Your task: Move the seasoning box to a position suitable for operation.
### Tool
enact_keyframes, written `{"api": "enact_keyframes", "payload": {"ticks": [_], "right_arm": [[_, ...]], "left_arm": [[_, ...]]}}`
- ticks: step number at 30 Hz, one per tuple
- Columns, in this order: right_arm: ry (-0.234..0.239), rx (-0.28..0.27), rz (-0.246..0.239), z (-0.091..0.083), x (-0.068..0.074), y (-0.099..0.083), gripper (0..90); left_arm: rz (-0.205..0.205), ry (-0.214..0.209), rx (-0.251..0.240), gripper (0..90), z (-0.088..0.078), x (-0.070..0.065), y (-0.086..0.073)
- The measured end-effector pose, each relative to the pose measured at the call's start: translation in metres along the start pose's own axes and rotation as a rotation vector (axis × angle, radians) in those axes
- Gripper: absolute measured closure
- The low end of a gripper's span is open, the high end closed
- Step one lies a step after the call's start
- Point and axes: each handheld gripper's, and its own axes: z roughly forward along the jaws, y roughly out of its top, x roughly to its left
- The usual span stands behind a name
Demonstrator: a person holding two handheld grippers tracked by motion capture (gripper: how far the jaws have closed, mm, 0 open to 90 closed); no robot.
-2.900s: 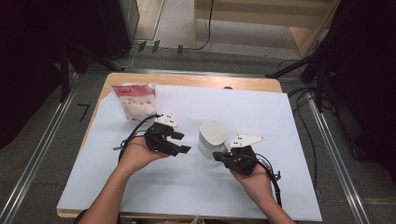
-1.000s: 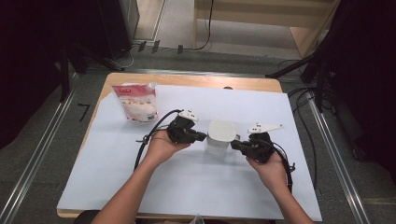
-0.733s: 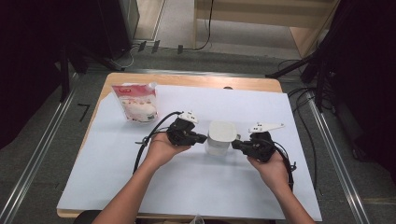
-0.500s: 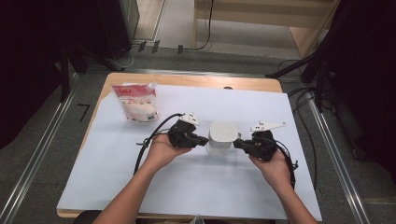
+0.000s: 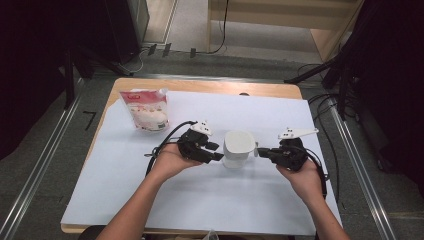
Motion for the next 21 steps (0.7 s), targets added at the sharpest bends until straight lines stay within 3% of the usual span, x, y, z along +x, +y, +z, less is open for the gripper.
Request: {"api": "enact_keyframes", "payload": {"ticks": [4,8,10,15,17,21], "right_arm": [[-0.015,-0.007,0.024,-0.005,-0.011,0.001,90.0],[-0.023,-0.006,0.034,-0.003,-0.019,0.002,90.0],[-0.029,-0.005,0.037,0.0,-0.022,0.003,90.0],[-0.034,0.009,0.045,0.01,-0.023,0.004,90.0],[-0.03,0.008,0.045,0.012,-0.023,0.004,90.0],[-0.023,0.015,0.032,0.016,-0.02,0.005,90.0]], "left_arm": [[-0.02,-0.044,0.003,46.7,-0.004,0.005,0.001],[0.013,-0.059,0.014,38.8,-0.004,0.005,0.004],[0.003,-0.073,0.012,36.9,-0.003,0.006,0.004],[0.005,-0.067,0.018,34.9,-0.002,0.008,0.005],[0.028,-0.057,0.026,30.7,-0.003,0.008,0.009],[0.036,-0.063,0.019,22.3,-0.002,0.006,0.016]]}}
